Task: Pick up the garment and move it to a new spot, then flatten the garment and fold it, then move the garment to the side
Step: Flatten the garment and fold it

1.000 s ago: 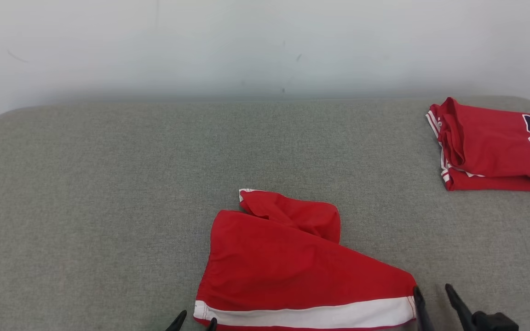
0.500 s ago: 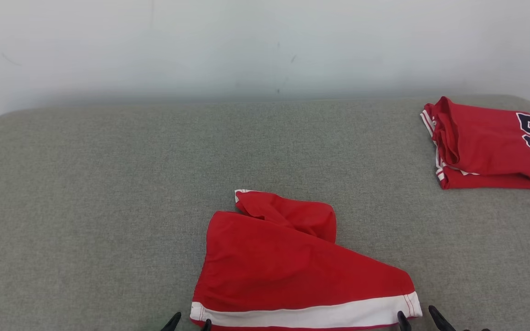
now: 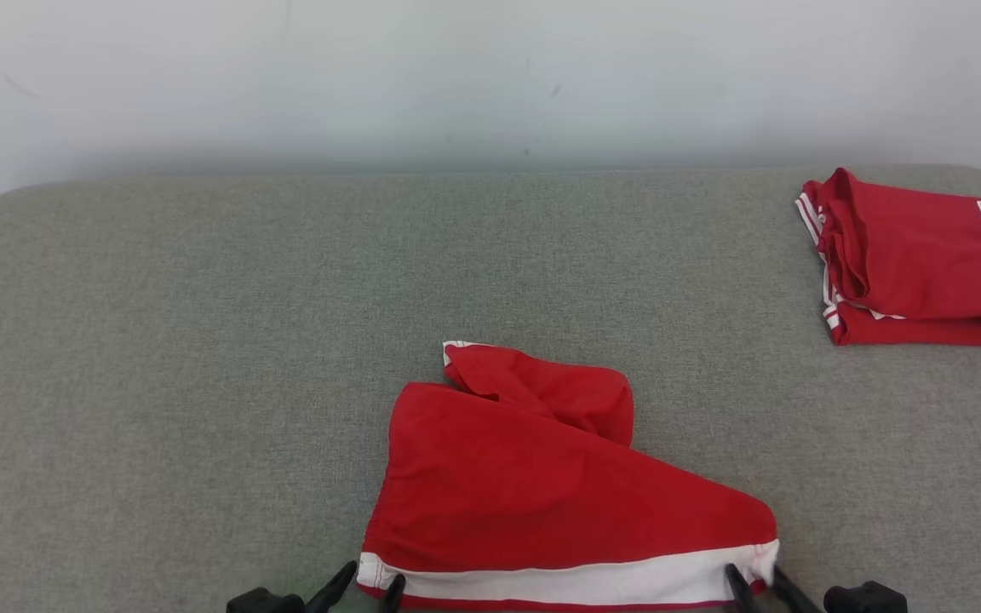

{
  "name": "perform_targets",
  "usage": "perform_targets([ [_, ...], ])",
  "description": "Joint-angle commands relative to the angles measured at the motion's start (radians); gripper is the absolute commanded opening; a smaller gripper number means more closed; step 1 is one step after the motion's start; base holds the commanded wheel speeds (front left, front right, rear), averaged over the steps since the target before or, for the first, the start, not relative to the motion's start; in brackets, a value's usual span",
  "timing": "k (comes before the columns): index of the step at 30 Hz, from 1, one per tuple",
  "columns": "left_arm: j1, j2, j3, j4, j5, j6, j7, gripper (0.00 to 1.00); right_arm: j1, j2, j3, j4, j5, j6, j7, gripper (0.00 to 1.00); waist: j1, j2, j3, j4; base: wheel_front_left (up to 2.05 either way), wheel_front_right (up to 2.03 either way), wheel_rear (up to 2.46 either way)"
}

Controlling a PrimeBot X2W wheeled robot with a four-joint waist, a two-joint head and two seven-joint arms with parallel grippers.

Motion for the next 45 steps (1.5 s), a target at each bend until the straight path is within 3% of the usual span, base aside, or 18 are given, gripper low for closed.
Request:
perform_targets([
  [1,-0.024,0.006,-0.016,0.009,-0.02,-0.001,0.0,0.22,-0.016,-0.005,0.014,0.007,0.012,-0.003,0.003,0.0,0.0,0.0,0.003,-0.001,0.0,0.0,0.0],
  [2,-0.026,0.004,-0.024,0.008,-0.035,-0.001,-0.001,0.0,-0.02,-0.007,0.018,0.009,0.013,-0.003,-0.003,0.0,0.0,0.0,0.004,-0.002,0.0,0.0,0.0],
  [10,0.007,0.026,-0.001,-0.054,-0.028,0.0,-0.002,0.0,-0.006,-0.022,0.033,-0.008,0.022,-0.003,-0.052,0.0,0.0,0.0,0.006,-0.005,0.0,0.0,0.0],
  [17,0.078,0.045,0.117,-0.214,0.031,0.0,-0.002,0.0,0.043,-0.058,0.028,-0.156,0.061,-0.003,-0.068,0.0,0.0,0.0,0.01,-0.006,0.0,0.0,0.0],
  [22,0.001,0.066,0.172,-0.284,0.025,0.0,0.006,0.0,-0.022,-0.07,0.038,-0.269,0.099,-0.003,-0.04,0.0,0.0,0.0,0.019,-0.015,0.0,0.0,0.0],
  [25,-0.1,0.099,0.188,-0.324,0.031,0.0,0.061,0.0,-0.098,-0.088,0.053,-0.319,0.132,-0.003,-0.011,0.0,0.0,0.0,0.035,-0.022,0.0,0.0,0.0],
  [34,-0.56,0.164,0.166,-0.347,-0.091,0.0,0.326,0.0,-0.491,-0.123,0.009,-0.354,0.23,-0.003,0.036,0.0,0.0,0.0,0.164,-0.034,0.0,0.0,0.0],
  [39,-0.85,0.162,0.149,-0.257,-0.193,0.0,0.444,0.0,-0.764,-0.107,-0.009,-0.29,0.283,-0.003,0.083,0.0,0.0,0.0,0.253,-0.033,0.0,0.0,0.0],
  [45,-1.161,0.14,0.129,-0.116,-0.265,0.0,0.493,0.0,-1.108,-0.077,-0.016,-0.14,0.343,-0.003,0.146,0.0,0.0,0.0,0.354,-0.034,0.0,0.0,0.0],
])
